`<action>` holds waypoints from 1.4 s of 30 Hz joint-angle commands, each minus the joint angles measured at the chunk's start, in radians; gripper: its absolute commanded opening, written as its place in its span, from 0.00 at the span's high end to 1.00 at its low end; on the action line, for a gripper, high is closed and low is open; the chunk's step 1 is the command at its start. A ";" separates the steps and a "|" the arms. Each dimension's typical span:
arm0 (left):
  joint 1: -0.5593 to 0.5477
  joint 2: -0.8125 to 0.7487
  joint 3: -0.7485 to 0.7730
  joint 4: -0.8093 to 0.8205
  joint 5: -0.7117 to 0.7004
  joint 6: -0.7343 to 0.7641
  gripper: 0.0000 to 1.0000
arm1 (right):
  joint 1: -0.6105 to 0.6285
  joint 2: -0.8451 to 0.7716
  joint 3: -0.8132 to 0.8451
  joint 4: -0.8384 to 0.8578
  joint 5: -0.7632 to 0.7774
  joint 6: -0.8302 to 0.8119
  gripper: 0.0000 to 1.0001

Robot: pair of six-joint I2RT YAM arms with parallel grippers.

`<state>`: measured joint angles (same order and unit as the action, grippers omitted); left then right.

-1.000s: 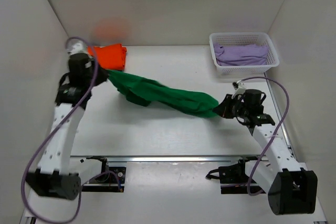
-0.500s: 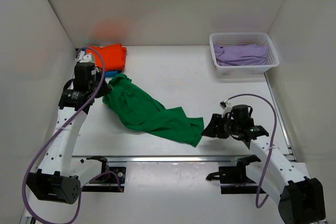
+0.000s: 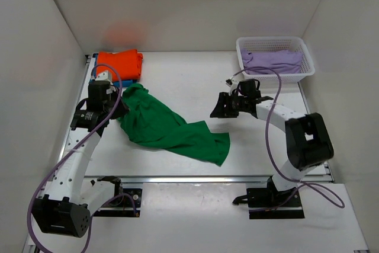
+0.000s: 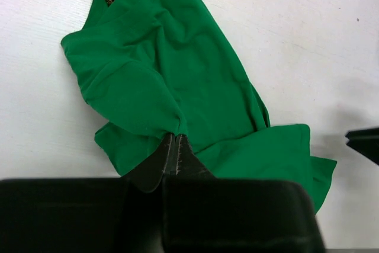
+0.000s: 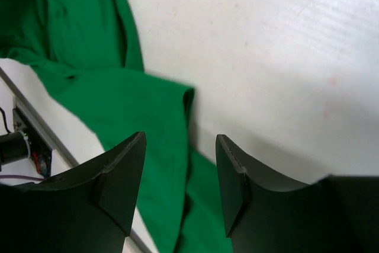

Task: Fold and stack the t-shirts
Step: Flatten out the tshirt

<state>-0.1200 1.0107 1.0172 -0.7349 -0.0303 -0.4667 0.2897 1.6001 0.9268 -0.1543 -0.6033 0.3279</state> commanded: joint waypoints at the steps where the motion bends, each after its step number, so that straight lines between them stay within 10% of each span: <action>1: 0.002 -0.009 -0.003 0.039 0.026 0.020 1.00 | 0.031 0.098 0.069 0.039 -0.035 -0.039 0.52; 17: -0.007 0.000 -0.060 0.089 0.058 0.017 1.00 | 0.108 0.305 0.179 0.118 -0.145 0.002 0.53; 22: -0.001 0.002 -0.074 0.088 0.038 0.031 1.00 | 0.109 0.308 0.248 0.088 -0.161 -0.012 1.00; 31: 0.043 0.026 0.343 -0.052 0.003 0.063 1.00 | 0.052 -0.150 0.369 0.006 0.017 0.002 1.00; 42: -0.055 0.040 0.908 -0.159 -0.118 0.057 1.00 | -0.413 -0.756 0.377 -0.053 -0.104 0.075 1.00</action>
<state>-0.1272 1.0637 1.8400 -0.8646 -0.1032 -0.4088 -0.0265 0.8963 1.3033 -0.1841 -0.6174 0.3733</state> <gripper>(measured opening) 0.014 0.004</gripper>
